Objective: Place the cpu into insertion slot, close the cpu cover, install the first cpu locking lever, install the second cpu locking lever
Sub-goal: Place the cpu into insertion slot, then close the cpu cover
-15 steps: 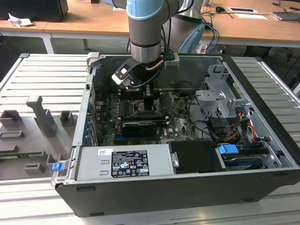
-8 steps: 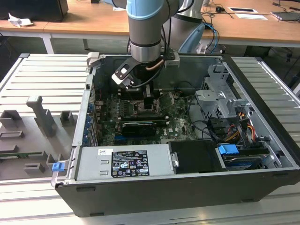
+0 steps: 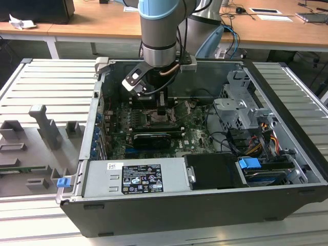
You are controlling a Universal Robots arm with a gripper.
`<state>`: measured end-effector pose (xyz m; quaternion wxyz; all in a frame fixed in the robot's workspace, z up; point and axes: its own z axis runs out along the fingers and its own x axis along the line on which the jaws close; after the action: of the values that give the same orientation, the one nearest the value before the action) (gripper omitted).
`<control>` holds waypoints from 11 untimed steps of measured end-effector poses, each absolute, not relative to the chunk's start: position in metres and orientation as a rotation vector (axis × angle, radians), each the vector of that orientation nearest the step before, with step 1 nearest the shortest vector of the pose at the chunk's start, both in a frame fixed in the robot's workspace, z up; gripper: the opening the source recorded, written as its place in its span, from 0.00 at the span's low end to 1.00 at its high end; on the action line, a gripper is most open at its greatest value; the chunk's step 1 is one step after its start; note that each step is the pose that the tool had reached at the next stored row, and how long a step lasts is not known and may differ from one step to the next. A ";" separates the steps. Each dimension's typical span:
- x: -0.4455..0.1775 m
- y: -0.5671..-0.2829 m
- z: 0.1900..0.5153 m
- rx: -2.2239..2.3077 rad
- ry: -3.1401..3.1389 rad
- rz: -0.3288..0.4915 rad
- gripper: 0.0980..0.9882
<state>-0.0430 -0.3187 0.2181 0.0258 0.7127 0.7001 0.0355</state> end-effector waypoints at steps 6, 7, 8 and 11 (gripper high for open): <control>-0.043 -0.319 0.225 2.203 2.165 0.109 0.01; -0.043 -0.319 0.226 2.204 2.165 0.109 0.01; -0.043 -0.319 0.227 2.204 2.165 0.110 0.01; -0.043 -0.319 0.228 2.206 2.167 0.111 0.01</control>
<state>-0.0427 -0.3189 0.2275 0.0236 0.7127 0.7001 0.0357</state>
